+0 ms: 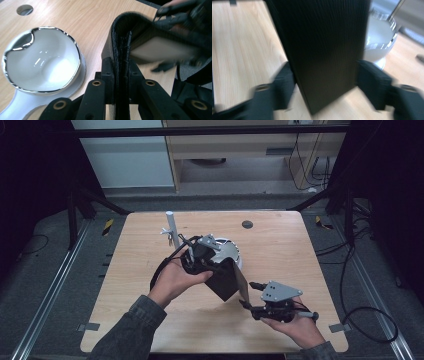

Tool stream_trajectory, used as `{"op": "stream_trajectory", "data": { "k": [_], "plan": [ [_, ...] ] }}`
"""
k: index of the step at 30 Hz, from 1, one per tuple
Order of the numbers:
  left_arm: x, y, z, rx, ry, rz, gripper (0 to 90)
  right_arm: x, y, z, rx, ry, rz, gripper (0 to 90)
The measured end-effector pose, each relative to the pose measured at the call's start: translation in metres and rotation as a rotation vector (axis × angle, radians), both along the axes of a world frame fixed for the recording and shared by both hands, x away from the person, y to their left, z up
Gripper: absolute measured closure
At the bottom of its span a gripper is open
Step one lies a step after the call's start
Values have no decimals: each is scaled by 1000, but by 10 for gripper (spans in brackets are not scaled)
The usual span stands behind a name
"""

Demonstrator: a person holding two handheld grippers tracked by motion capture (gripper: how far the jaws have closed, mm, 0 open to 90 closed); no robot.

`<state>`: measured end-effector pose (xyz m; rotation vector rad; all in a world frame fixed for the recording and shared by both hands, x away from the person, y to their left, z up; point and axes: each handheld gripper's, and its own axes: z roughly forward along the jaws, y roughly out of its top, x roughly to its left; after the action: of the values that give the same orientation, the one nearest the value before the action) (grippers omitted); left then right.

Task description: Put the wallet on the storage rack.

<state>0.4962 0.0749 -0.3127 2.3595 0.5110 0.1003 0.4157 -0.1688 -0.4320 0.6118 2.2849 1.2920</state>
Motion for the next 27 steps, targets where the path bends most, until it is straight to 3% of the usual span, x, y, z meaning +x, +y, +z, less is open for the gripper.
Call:
{"op": "stream_trajectory", "data": {
  "k": [2,5,8,11,17,20,27],
  "plan": [
    [1,-1,6,2,-7,8,798,0,-2,-9,-2,19,-6,239],
    [1,0,16,0,-14,14,798,6,-11,-21,6,41,-76,181],
    [2,4,27,-24,-25,30,798,16,-25,-29,55,70,-177,133],
    [4,7,33,-60,-11,46,798,25,-37,-39,51,113,-303,102],
    [8,11,52,-94,-34,72,798,40,-54,-60,29,238,-443,74],
    [11,11,59,-85,-53,82,798,43,-55,-64,31,273,-465,73],
    [28,11,63,-65,-81,142,798,53,-56,-78,-36,325,-524,66]
  ]
}}
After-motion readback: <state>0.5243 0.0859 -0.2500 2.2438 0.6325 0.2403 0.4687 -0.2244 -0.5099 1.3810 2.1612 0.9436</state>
